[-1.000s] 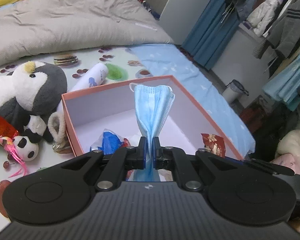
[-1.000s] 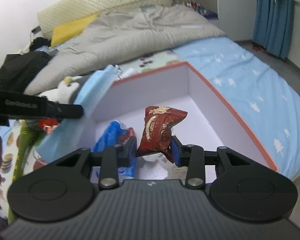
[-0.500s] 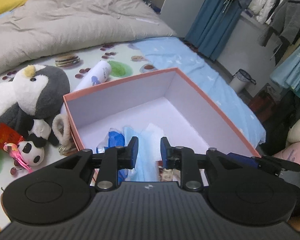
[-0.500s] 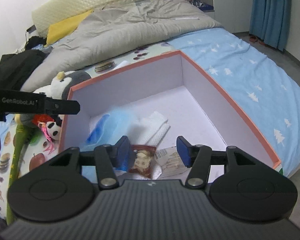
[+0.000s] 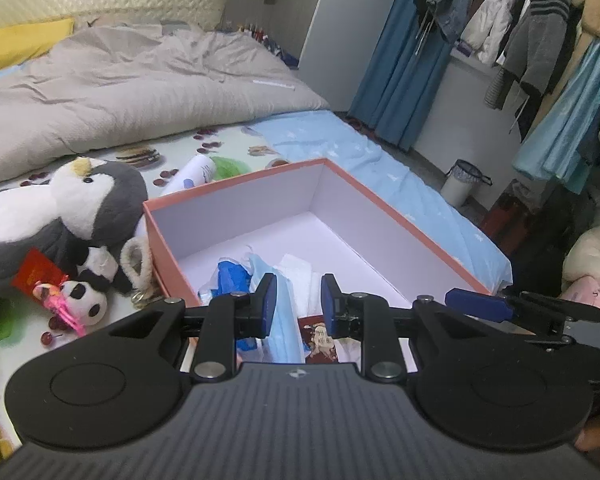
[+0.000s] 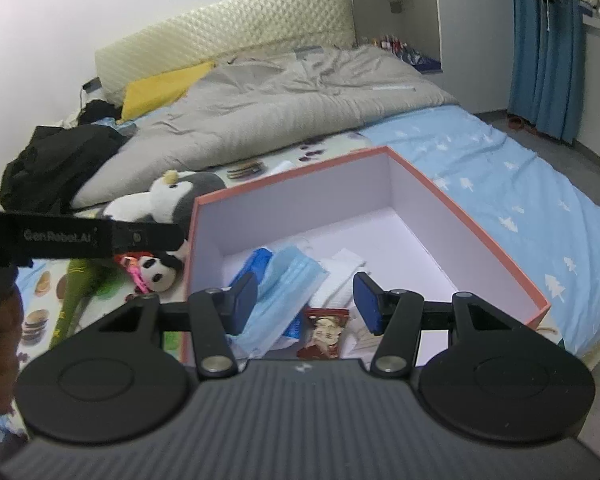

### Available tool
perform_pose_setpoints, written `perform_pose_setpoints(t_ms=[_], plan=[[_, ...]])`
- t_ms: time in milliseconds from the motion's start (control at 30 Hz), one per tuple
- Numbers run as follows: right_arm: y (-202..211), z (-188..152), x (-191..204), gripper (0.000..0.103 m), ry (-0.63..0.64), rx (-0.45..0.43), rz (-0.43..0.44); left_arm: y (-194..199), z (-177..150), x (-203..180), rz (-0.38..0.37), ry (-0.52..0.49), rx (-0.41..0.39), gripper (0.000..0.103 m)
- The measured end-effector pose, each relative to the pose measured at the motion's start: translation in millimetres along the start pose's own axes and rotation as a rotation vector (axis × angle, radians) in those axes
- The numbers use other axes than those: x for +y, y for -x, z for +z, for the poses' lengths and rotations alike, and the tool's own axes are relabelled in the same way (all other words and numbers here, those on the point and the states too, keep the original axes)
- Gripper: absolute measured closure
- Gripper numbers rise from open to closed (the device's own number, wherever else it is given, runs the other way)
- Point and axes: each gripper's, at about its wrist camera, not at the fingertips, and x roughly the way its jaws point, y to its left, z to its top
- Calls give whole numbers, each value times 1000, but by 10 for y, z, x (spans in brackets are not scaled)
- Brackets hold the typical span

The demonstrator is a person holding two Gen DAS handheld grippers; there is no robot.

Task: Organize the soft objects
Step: 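Open both grippers over the box and withdraw them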

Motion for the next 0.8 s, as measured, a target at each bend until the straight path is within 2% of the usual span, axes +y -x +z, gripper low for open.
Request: perform_pose_setpoints(t_ms=[167, 433, 800], plan=[[223, -82, 127, 47, 9, -45, 14, 313, -180, 17, 3, 1, -30, 75], [503, -291, 315, 47, 10, -54, 57, 834, -451, -13, 14, 25, -58, 75], [738, -580, 528, 47, 24, -53, 80, 1226, -1063, 47, 16, 105, -17, 75]])
